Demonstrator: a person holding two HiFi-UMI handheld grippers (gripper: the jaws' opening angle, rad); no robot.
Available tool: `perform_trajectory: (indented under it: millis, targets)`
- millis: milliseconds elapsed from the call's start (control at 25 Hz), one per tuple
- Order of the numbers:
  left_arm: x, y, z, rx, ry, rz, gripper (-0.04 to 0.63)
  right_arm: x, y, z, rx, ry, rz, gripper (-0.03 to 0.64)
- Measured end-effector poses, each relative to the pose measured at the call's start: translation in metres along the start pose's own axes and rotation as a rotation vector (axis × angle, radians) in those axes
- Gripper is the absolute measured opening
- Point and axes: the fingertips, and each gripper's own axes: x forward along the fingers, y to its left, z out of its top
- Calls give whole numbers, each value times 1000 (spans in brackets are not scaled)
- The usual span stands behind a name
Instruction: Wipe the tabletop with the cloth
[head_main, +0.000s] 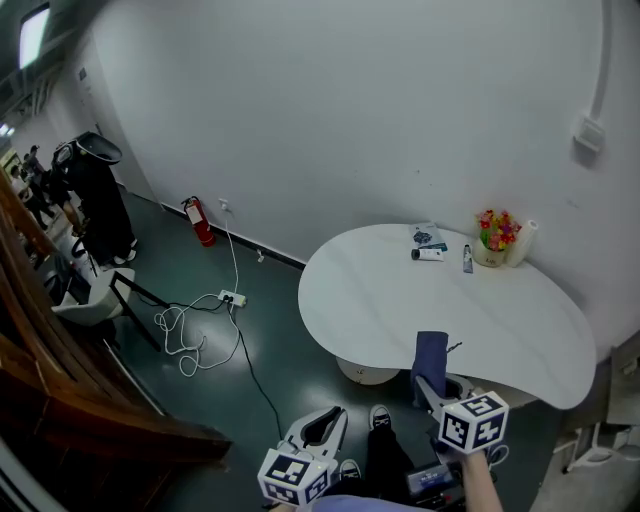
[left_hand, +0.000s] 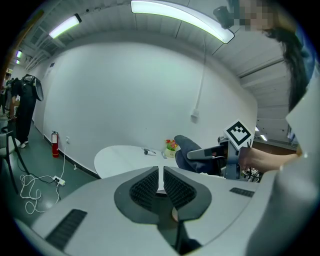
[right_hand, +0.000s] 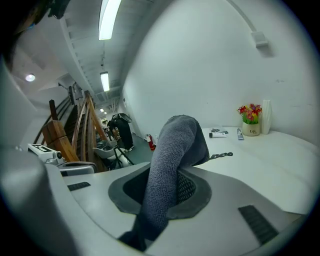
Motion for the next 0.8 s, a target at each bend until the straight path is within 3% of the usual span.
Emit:
perform_trajectory:
  millis: [120, 320, 520, 800]
  targets:
    - [13, 13, 9, -1, -12, 20, 23, 25, -15, 23, -10, -13, 10, 69]
    - [46, 44, 37, -70, -68, 28, 23, 81, -44, 64, -22, -16, 38, 69]
    - [90, 86, 60, -33, -63, 86, 23, 155, -65, 109, -36, 6, 100, 69]
    - [138, 132, 70, -53, -28, 153, 23, 264, -75, 148, -63, 64, 195, 69]
